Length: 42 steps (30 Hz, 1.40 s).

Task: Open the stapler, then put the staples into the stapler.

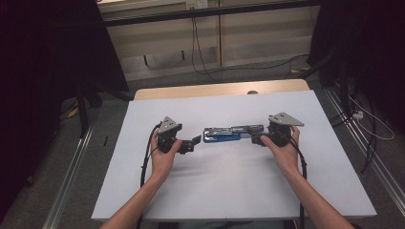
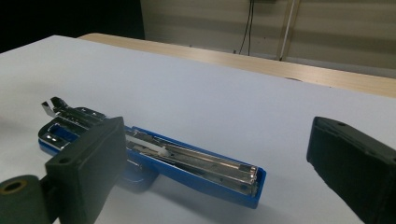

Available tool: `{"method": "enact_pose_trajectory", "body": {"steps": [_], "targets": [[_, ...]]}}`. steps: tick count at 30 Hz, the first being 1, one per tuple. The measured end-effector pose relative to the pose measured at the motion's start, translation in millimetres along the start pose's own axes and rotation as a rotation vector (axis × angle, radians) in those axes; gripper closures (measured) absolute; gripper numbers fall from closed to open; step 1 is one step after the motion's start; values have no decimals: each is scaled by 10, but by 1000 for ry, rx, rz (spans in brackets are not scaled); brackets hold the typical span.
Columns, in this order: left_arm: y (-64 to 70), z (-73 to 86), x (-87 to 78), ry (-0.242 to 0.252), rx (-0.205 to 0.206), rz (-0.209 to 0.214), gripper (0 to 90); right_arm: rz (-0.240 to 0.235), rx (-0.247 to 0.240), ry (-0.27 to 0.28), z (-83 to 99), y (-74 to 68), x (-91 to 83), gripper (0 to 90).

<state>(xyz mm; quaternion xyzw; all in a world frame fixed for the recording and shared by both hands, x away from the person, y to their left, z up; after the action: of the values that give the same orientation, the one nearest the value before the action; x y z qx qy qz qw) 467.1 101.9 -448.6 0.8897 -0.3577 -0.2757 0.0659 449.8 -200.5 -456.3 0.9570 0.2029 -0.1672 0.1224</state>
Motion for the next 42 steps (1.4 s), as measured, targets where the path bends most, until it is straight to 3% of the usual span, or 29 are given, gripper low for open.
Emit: {"method": "enact_pose_trajectory", "body": {"steps": [7, 13, 22, 24, 27, 29, 33, 37, 42], "targets": [[-16, 67, -191, 7, 8, -14, 41, -11, -3, 13, 8, 30, -99, 56], [-22, 136, -327, 3, 33, -28, 45, -15, 25, 3, 75, 51, -174, 63], [-20, 157, -467, 12, -3, -41, 45, -31, 12, -1, 84, 91, -306, 43], [41, 191, -510, 5, -29, -4, 45, -48, 8, -10, 103, 98, -341, 37], [88, 253, -565, -3, 16, -11, 44, -55, 11, -22, 141, 123, -397, 37], [83, 288, -595, -4, 24, -18, 44, -48, 14, -23, 164, 136, -435, 37], [45, 332, -689, 5, -9, -17, 44, -49, 14, -33, 219, 137, -499, 37], [65, 350, -794, 21, 34, -32, 43, -57, 20, -31, 264, 130, -539, 47], [91, 434, -931, 32, 38, -40, 41, -58, 15, -20, 258, 111, -598, 48]]}}
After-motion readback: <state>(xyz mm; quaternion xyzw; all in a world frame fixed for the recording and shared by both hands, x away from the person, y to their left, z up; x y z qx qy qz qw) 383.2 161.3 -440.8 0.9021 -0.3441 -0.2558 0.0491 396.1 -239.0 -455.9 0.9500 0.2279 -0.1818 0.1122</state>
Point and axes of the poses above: each handheld gripper's, and its own axes: x roughly forward along the jaws, z roughly out of its underside, y roughly to its right, the point moved 6 cm from there along x, roughly forward along the jaws, and after that the axes turned 14 degrees about -x, right-handed, at the moved point
